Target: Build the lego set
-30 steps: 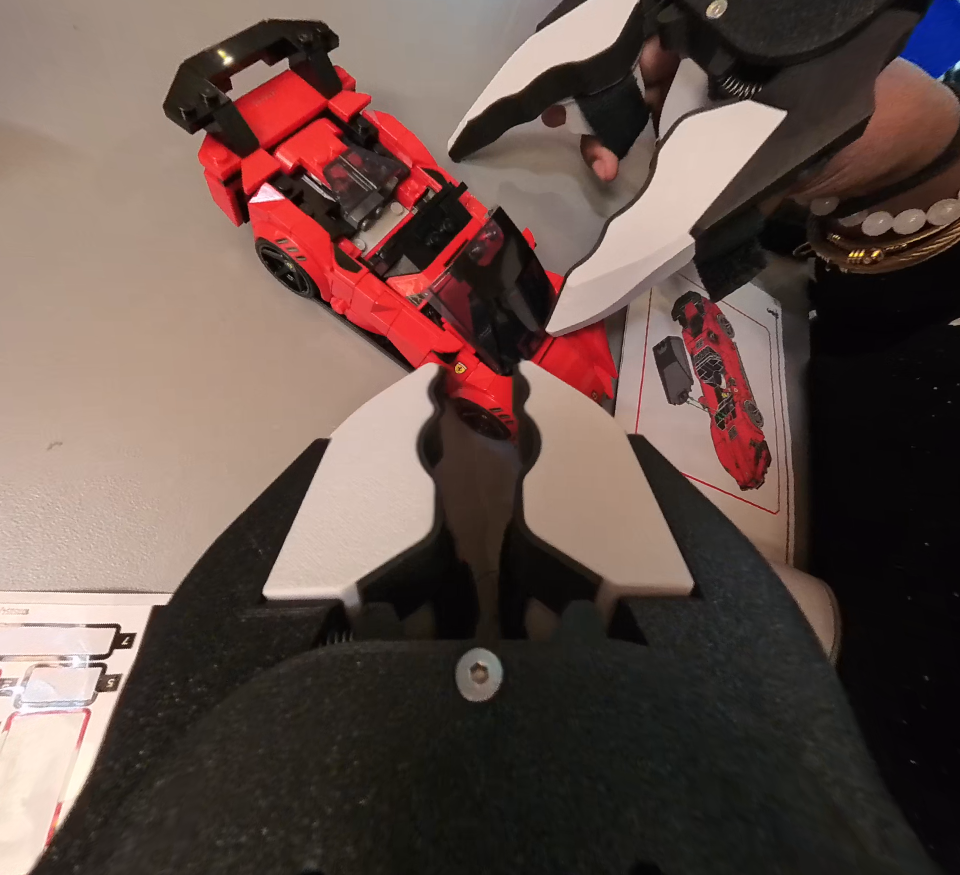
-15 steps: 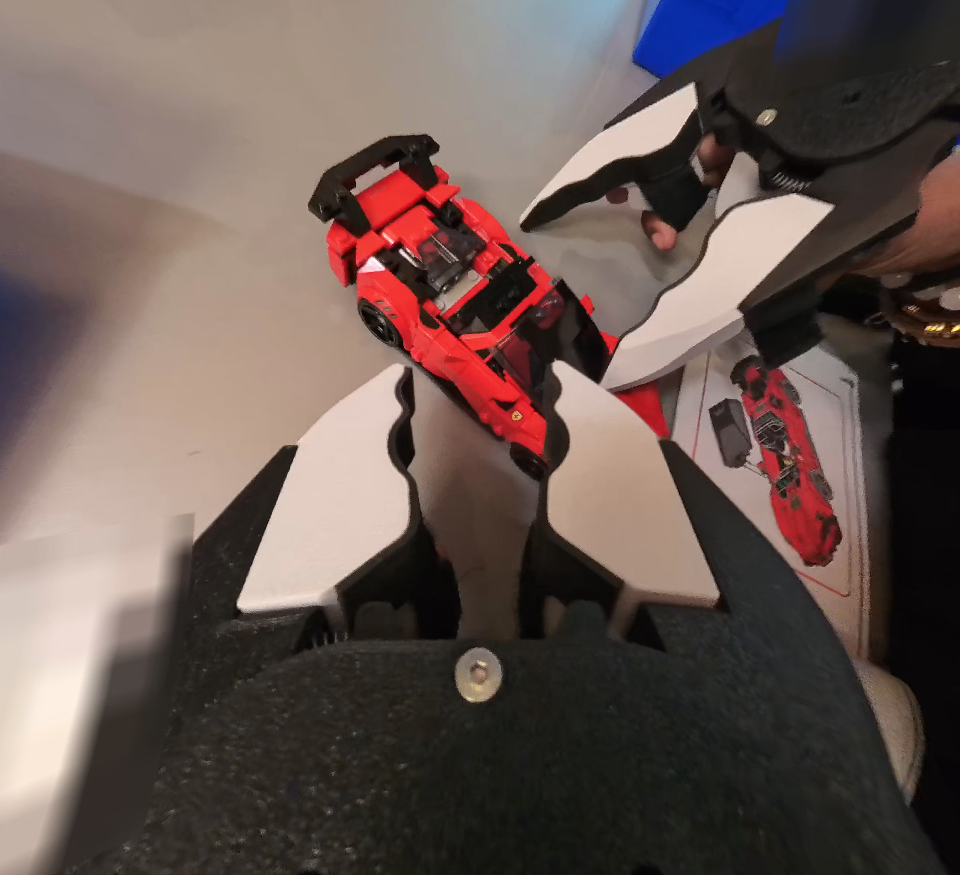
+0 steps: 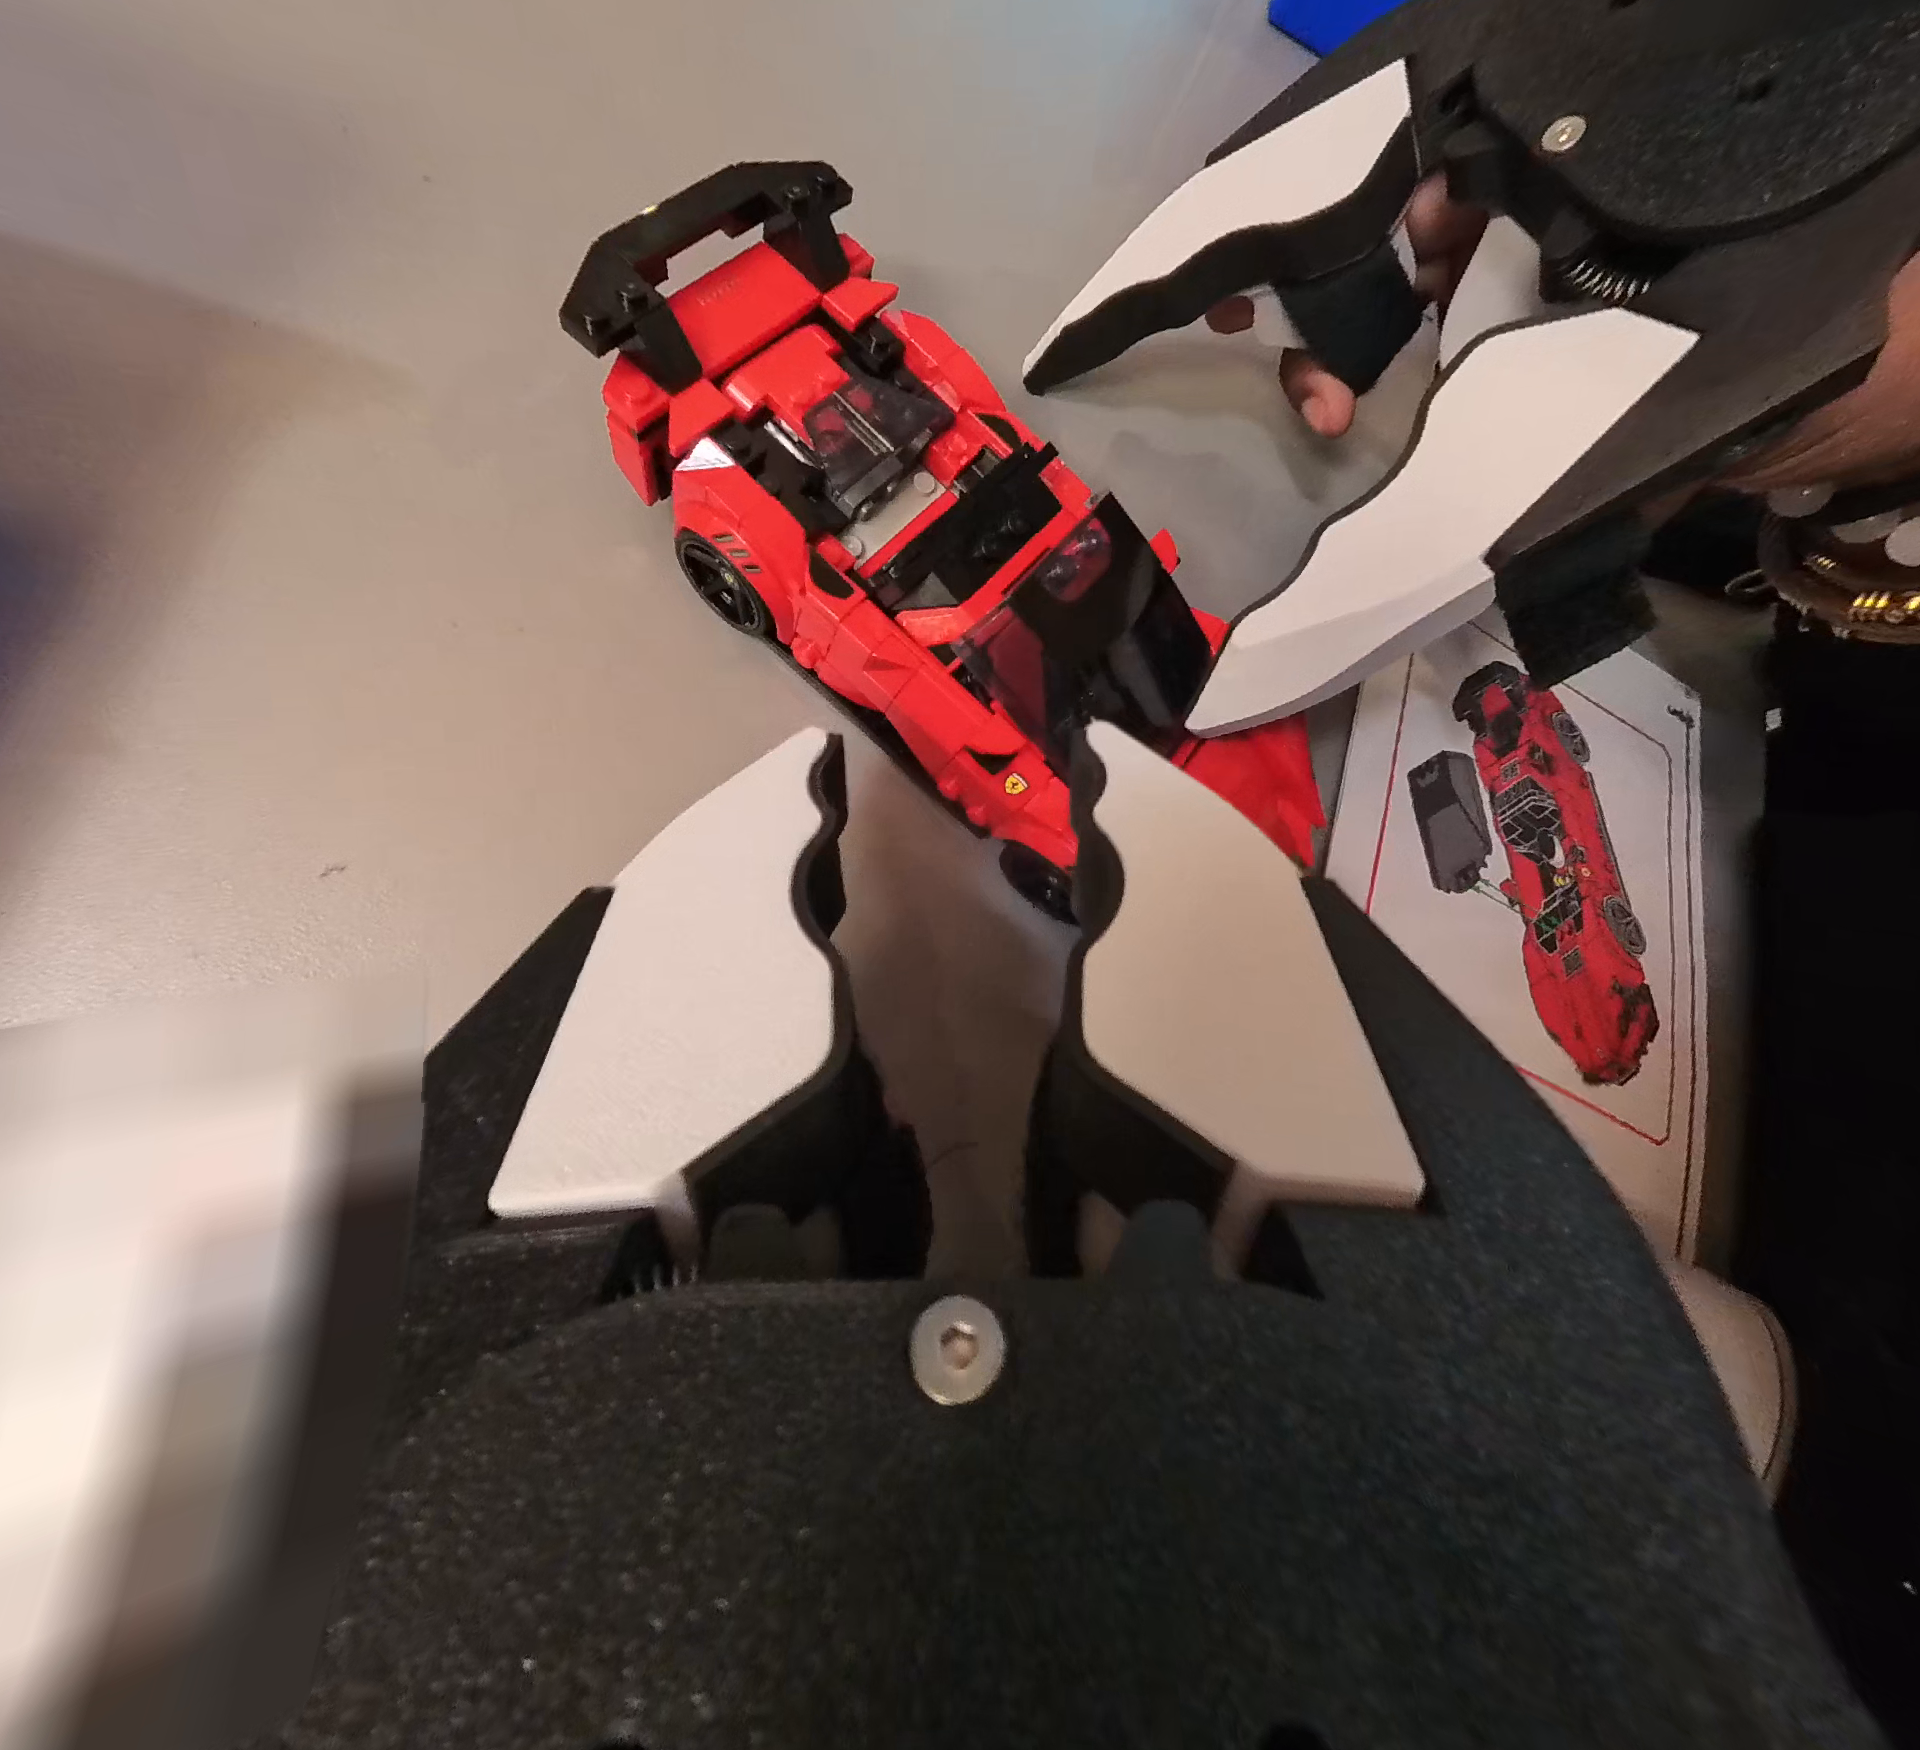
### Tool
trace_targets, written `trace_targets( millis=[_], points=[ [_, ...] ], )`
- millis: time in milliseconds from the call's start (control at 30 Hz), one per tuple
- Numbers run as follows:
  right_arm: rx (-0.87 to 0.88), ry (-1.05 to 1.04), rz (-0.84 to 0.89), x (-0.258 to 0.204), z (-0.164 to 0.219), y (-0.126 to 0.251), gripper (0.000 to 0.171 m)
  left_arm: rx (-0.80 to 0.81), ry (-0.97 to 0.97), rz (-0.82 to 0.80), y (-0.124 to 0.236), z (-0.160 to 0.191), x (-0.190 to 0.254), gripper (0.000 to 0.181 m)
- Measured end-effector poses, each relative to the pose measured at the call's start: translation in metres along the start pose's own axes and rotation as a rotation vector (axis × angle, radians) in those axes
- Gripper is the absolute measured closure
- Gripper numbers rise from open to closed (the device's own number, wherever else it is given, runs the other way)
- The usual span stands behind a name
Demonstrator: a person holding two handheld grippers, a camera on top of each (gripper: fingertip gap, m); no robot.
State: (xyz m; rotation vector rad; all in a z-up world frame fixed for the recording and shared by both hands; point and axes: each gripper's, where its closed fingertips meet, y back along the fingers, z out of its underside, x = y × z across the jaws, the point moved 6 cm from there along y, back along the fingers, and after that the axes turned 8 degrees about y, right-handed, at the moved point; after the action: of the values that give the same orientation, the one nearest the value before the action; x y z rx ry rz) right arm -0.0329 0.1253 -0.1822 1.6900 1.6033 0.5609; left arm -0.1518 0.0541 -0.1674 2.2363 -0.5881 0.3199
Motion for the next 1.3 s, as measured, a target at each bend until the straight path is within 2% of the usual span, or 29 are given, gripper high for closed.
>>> trace_targets(
  millis=[167,333,633,1300],
  points=[
    [-0.004,0.000,0.000,0.000,0.000,0.000,0.066,0.107,-0.047,-0.042,0.014,-0.020,0.001,0.137],
    [-0.004,0.000,0.001,0.000,0.000,0.000,0.066,0.081,-0.082,-0.057,0.000,-0.028,0.003,0.125],
    [-0.002,0.000,0.001,0.000,0.000,0.000,0.066,0.061,-0.094,-0.068,-0.008,-0.026,0.000,0.135],
    [-0.003,-0.002,0.003,0.000,0.000,-0.001,0.066,0.064,-0.116,-0.072,-0.009,-0.025,0.004,0.143]
  ],
)
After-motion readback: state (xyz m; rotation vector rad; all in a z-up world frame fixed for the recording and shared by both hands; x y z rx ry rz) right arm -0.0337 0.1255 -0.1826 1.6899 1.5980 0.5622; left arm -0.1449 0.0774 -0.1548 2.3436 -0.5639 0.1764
